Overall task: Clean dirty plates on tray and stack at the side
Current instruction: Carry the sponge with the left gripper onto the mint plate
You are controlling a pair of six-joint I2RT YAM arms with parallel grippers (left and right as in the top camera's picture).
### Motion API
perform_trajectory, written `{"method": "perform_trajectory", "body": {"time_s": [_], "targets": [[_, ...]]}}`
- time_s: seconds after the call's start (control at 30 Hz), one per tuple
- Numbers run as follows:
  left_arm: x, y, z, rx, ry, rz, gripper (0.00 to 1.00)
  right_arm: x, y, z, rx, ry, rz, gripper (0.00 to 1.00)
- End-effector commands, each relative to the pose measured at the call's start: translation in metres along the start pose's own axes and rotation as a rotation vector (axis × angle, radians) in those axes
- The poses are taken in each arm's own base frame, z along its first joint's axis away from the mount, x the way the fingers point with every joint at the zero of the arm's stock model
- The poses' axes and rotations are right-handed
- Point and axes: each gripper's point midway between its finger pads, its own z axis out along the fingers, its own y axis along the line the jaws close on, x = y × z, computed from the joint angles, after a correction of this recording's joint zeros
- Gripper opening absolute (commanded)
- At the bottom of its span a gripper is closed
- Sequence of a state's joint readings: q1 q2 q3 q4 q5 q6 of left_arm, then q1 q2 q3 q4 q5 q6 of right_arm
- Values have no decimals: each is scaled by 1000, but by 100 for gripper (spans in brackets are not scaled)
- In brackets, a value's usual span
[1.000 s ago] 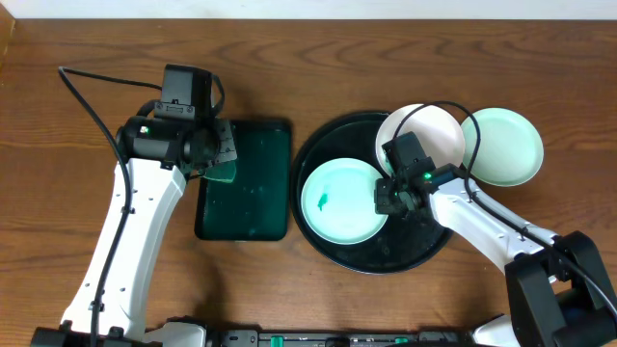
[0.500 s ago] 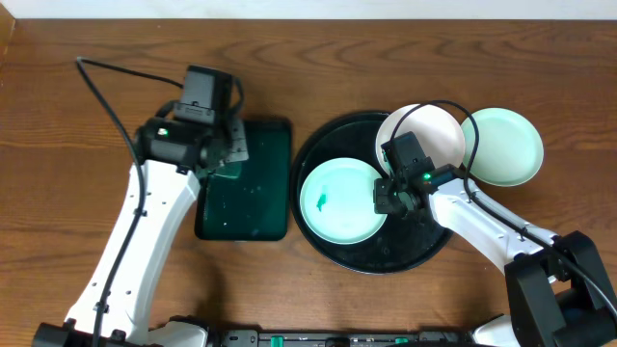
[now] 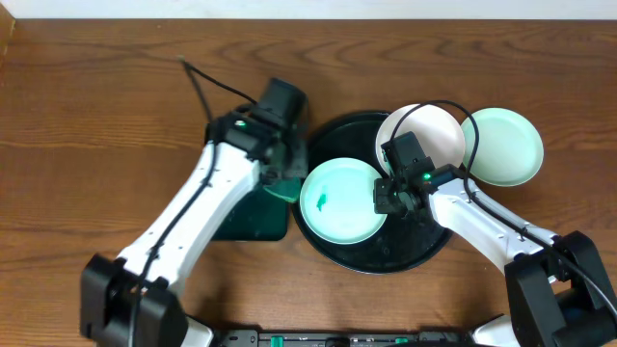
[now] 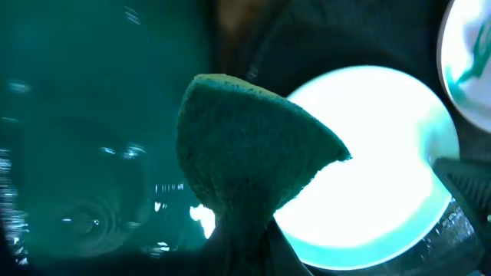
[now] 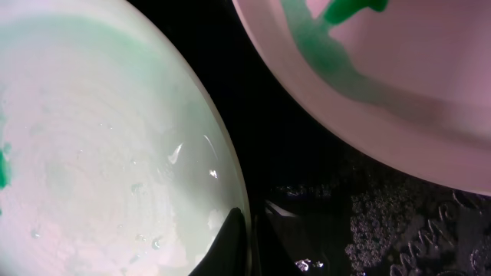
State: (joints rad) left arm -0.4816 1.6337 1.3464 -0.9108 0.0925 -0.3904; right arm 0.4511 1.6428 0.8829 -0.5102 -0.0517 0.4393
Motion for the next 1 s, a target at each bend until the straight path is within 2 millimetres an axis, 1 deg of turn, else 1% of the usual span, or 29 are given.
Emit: {"method": "perform_trajectory", "body": {"time_s": [0.0, 0.13, 0.17, 0.27, 0.3, 0.47, 0.6, 0.7, 0.8, 0.97], "targets": [[7, -23, 10, 34, 32, -10, 7, 4, 0, 2, 5, 8, -23, 1], [13, -41, 30, 37, 53, 11, 7, 5, -1, 5, 8, 15, -23, 1], [13, -44, 34, 37, 56, 6, 7, 5, -1, 5, 8, 16, -23, 3], [13, -48, 44, 35, 59, 4, 7, 5, -1, 6, 8, 16, -23, 12], [12, -49, 47, 35, 59, -3, 7, 4, 0, 7, 6, 13, -23, 16], [9, -49, 50, 32, 48, -3, 7, 2, 0, 7, 3, 4, -24, 17], [6, -44, 51, 5, 34, -6, 7, 3, 0, 9, 7, 13, -23, 17], [7, -43, 52, 1, 35, -6, 7, 6, -2, 13, 13, 26, -22, 16], [8, -43, 56, 1, 35, -6, 7, 6, -2, 14, 13, 27, -22, 1], [8, -42, 62, 7, 25, -6, 7, 6, -2, 14, 13, 27, -23, 1]]}}
